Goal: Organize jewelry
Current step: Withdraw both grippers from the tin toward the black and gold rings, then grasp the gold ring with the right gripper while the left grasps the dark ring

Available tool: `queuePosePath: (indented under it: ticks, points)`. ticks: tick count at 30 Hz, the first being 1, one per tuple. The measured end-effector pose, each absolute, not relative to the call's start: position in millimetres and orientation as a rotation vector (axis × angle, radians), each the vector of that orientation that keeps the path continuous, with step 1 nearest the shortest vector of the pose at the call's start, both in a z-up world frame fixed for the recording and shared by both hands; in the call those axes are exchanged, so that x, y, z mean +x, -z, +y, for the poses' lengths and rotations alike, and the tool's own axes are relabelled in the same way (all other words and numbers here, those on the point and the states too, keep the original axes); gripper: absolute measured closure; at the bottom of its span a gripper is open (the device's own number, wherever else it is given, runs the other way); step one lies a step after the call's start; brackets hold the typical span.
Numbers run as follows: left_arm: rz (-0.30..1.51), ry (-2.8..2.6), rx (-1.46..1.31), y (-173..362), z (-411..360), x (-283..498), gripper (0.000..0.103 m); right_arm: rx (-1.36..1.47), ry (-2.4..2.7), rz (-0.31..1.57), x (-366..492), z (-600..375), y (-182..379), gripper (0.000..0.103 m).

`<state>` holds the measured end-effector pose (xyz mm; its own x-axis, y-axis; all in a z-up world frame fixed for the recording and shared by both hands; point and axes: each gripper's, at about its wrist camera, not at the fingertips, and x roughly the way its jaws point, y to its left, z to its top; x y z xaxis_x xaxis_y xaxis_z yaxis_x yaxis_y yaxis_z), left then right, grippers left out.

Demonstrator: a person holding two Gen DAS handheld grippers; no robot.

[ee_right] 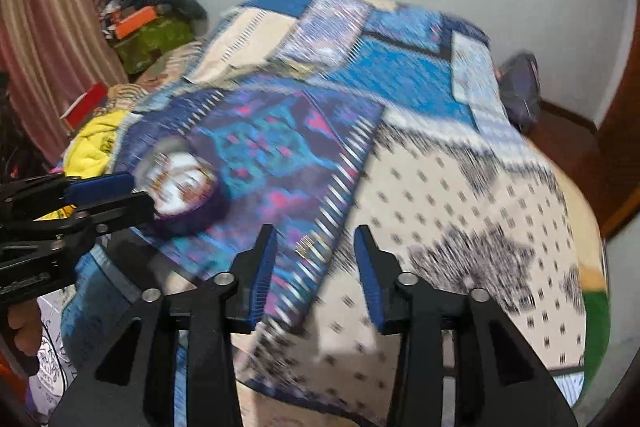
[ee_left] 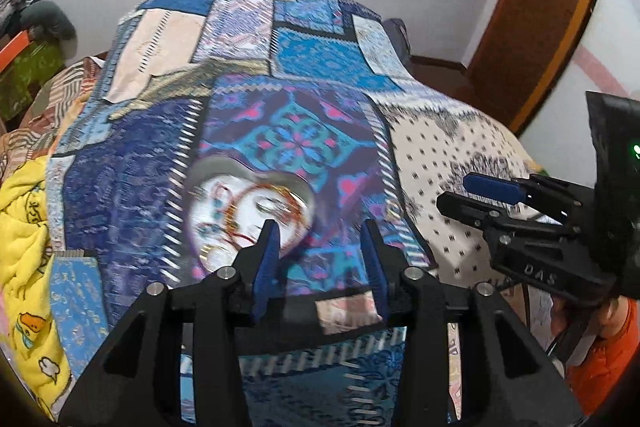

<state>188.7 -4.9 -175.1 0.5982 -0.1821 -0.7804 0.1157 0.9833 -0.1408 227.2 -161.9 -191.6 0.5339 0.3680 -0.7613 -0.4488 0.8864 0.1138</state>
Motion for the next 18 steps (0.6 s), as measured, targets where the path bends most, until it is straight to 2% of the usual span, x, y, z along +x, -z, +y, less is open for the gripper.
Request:
queuePosePath:
  ticks: [4,12,18]
  points:
    - [0.963,0.208,-0.083,193,-18,189,0.06,-0.013,-0.498,0.966,232,-182,211,0.064]
    - [1.043,0.256,-0.078,222,-35,197,0.06,-0.02,-0.545,1.007,236,-173,227,0.064]
    - [1.047,0.258,-0.07,230,-36,205,0.072,-0.034,-0.569,1.044,249,-161,241,0.064]
